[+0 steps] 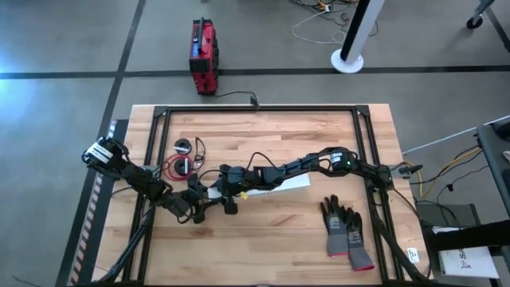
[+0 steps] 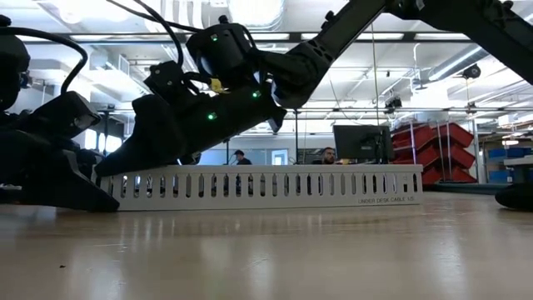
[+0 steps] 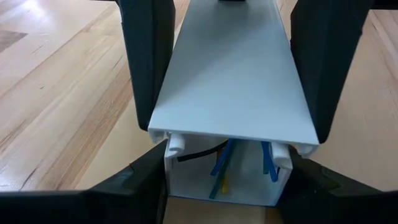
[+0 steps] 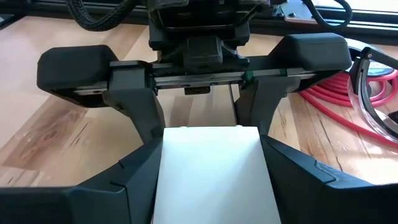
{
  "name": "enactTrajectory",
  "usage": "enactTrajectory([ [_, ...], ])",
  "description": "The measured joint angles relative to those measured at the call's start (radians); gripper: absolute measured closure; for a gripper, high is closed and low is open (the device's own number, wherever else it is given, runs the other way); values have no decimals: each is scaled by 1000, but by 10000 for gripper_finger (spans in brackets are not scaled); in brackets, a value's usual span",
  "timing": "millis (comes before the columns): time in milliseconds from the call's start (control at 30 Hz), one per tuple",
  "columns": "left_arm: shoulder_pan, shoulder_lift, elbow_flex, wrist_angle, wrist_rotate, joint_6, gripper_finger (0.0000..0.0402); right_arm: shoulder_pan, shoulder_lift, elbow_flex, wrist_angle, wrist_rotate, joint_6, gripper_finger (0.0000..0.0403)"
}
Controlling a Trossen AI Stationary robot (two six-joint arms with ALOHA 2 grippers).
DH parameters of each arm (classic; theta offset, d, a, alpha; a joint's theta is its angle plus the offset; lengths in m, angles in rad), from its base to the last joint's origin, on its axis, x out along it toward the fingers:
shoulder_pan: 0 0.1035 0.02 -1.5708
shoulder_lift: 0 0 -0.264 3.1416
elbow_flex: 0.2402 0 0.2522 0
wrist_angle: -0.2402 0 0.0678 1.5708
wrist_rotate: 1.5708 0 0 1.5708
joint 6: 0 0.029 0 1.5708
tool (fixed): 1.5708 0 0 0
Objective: Ziptie cables
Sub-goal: Close the white cable duct lid
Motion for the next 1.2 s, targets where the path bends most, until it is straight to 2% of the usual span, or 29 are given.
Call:
enactTrajectory([
  [1200,-1,0,0,-2,-11,-2,187,-3,2,10,8,6,-6,180],
])
